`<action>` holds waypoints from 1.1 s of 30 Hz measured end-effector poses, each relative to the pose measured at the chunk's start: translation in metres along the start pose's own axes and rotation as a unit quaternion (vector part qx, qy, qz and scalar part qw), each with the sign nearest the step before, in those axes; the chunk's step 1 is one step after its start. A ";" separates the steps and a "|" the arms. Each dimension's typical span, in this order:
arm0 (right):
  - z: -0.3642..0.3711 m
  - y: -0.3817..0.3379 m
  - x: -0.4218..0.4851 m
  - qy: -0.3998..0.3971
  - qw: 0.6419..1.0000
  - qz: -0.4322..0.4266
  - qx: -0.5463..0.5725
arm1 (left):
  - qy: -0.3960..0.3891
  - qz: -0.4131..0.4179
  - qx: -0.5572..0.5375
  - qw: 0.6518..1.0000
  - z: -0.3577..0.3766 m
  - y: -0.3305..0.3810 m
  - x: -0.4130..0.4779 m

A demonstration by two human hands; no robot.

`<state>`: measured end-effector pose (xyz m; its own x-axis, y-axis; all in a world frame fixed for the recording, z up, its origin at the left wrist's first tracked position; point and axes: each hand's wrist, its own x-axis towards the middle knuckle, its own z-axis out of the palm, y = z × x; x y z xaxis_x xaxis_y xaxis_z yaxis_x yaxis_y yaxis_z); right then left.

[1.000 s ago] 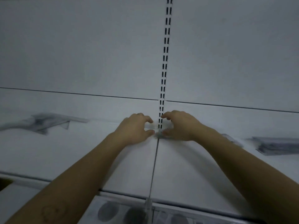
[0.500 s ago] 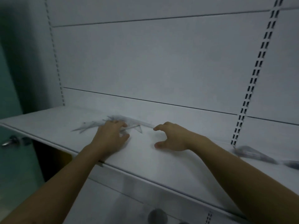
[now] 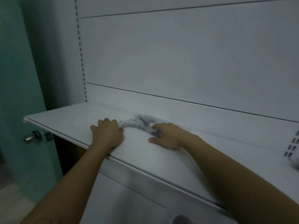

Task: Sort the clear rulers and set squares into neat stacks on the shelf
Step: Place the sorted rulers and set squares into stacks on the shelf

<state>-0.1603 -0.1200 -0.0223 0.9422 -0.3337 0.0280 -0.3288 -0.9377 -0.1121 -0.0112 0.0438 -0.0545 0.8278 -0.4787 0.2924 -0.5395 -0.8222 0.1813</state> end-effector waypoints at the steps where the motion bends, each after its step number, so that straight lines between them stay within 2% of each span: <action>1: 0.002 0.002 -0.001 0.017 1.000 -0.003 0.015 | 0.010 0.008 -0.008 1.000 0.001 -0.001 0.000; 5: 0.004 0.005 -0.013 0.077 0.996 -0.036 0.029 | 0.012 0.031 -0.126 0.991 0.006 -0.008 0.005; 8: 0.002 0.001 -0.016 0.091 0.994 -0.060 0.013 | 0.012 0.049 -0.190 0.981 0.006 -0.009 0.005; 14: 0.004 0.005 -0.013 0.038 0.999 -0.031 -0.004 | 0.036 0.082 -0.224 0.971 0.002 -0.011 -0.003; 18: 0.005 0.010 -0.010 0.037 0.998 -0.042 0.011 | 0.065 0.074 -0.267 0.959 0.002 -0.012 -0.004; 23: 0.003 0.011 -0.015 0.091 0.994 -0.065 -0.020 | 0.116 0.019 -0.331 0.936 -0.001 -0.016 -0.007; 27: -0.002 0.009 -0.014 0.161 0.983 -0.066 -0.058 | 0.128 0.030 -0.355 0.925 -0.005 -0.014 -0.010; 29: -0.010 0.009 -0.015 0.200 0.978 -0.056 -0.010 | 0.126 0.049 -0.381 0.914 -0.007 -0.012 -0.011; 33: -0.029 0.011 -0.022 0.252 0.948 0.006 0.196 | 0.075 0.101 -0.434 0.892 -0.015 -0.004 -0.017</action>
<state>-0.1862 -0.1257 0.0043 0.7561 -0.4401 0.4844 -0.1968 -0.8588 -0.4731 -0.0253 0.0597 -0.0461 0.7056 -0.4895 0.5123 -0.6449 -0.1442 0.7505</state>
